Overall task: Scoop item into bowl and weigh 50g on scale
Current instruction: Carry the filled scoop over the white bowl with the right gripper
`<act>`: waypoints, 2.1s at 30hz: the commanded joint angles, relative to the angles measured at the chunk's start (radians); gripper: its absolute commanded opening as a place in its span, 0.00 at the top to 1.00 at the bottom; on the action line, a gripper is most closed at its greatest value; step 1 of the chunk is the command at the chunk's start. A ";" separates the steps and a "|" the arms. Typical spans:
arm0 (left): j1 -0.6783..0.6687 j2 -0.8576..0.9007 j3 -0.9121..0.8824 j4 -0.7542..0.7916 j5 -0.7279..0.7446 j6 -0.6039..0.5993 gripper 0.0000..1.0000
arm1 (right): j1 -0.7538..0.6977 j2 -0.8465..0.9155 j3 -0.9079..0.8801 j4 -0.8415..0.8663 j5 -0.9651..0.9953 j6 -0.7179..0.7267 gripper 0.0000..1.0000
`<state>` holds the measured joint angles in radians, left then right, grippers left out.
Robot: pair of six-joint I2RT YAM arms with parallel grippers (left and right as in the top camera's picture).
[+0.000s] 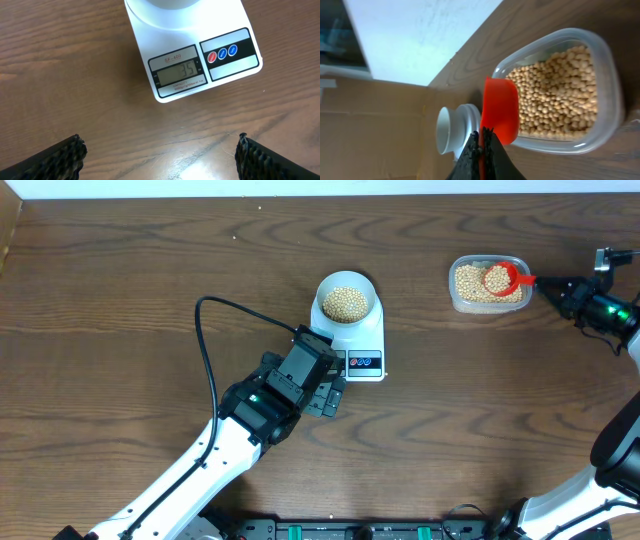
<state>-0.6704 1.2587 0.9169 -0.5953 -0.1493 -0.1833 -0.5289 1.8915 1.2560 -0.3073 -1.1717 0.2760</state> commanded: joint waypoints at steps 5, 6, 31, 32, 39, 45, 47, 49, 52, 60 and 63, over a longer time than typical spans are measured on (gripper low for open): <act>0.000 -0.004 0.000 -0.001 -0.016 -0.006 0.02 | 0.033 0.005 -0.002 0.018 -0.122 0.024 0.99; 0.000 -0.004 0.000 -0.001 -0.016 -0.006 0.02 | 0.043 0.005 -0.002 0.021 -0.123 0.027 0.99; 0.000 -0.004 0.000 -0.001 -0.016 -0.006 0.02 | 0.486 0.005 -0.001 0.406 -0.058 0.384 0.99; 0.000 -0.004 0.000 -0.001 -0.016 -0.006 0.02 | 0.501 0.005 -0.001 0.409 -0.057 0.386 0.99; 0.000 -0.004 0.000 -0.001 -0.016 -0.006 0.02 | 0.552 0.005 -0.001 0.416 -0.038 0.404 0.99; 0.000 -0.004 0.000 -0.001 -0.016 -0.006 0.02 | 0.594 0.005 -0.001 0.416 0.018 0.397 0.99; 0.000 -0.004 0.000 -0.001 -0.016 -0.006 0.02 | 0.604 0.005 -0.002 0.416 0.029 0.387 0.99; 0.000 -0.004 0.000 -0.001 -0.016 -0.006 0.02 | 0.622 0.005 -0.001 0.416 0.047 0.367 0.98; 0.000 -0.004 0.000 -0.001 -0.016 -0.006 0.02 | 0.643 0.005 -0.001 0.415 0.090 0.330 0.99; 0.000 -0.004 0.000 -0.001 -0.016 -0.006 0.02 | 0.649 0.005 -0.002 0.392 0.130 0.258 0.99; 0.000 -0.004 0.000 -0.001 -0.016 -0.006 0.02 | 0.650 0.005 -0.001 0.360 0.146 0.231 0.99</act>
<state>-0.6704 1.2587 0.9169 -0.5953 -0.1493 -0.1837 0.1173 1.8915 1.2533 0.0666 -1.0435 0.5632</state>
